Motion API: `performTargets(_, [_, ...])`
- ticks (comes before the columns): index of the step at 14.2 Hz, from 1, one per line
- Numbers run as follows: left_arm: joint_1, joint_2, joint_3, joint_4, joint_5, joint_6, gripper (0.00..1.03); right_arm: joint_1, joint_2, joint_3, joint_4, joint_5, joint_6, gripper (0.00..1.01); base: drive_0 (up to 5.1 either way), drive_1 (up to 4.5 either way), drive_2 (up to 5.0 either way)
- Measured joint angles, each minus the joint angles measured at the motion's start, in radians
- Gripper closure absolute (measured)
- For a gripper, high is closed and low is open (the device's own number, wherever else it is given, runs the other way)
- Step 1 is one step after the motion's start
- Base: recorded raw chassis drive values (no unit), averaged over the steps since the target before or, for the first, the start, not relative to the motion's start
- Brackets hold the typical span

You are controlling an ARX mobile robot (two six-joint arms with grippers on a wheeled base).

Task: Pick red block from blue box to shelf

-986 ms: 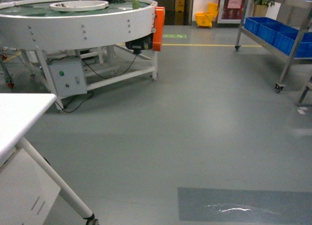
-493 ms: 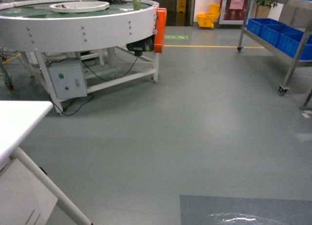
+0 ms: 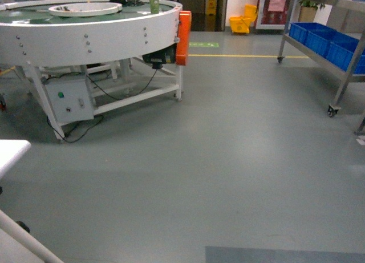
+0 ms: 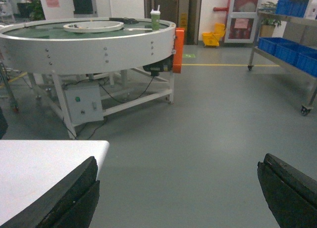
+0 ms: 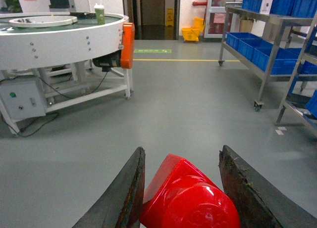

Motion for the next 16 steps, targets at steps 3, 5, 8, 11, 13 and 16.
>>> performTargets(3, [0.0,0.0,0.0,0.001,0.0,0.0,0.05,0.0,0.0,0.0,0.002,0.0,0.0,0.62,1.8,2.89,-4.7])
performTargets(5, [0.0,0.0,0.0,-0.006,0.0,0.0,0.05,0.0,0.0,0.0,0.002,0.0,0.0,0.62,0.2,4.22,-3.8])
performTargets(8, [0.0,0.0,0.0,-0.001,0.0,0.0,0.05,0.0,0.0,0.0,0.005,0.0,0.0,0.62,0.1,4.35,-4.1])
performTargets(11, [0.0,0.0,0.0,-0.007,0.001,0.0,0.05,0.0,0.0,0.0,0.0,0.0,0.0,0.62,-0.1,4.12,-4.4])
performTargets(13, [0.0,0.0,0.0,-0.004,-0.001,0.0,0.05,0.0,0.0,0.0,0.001,0.0,0.0,0.62,-0.1,4.14,-4.3])
performTargets(16, [0.0,0.0,0.0,-0.004,-0.001,0.0,0.05,0.0,0.0,0.0,0.003,0.0,0.0,0.62,-0.1,4.15,-4.3])
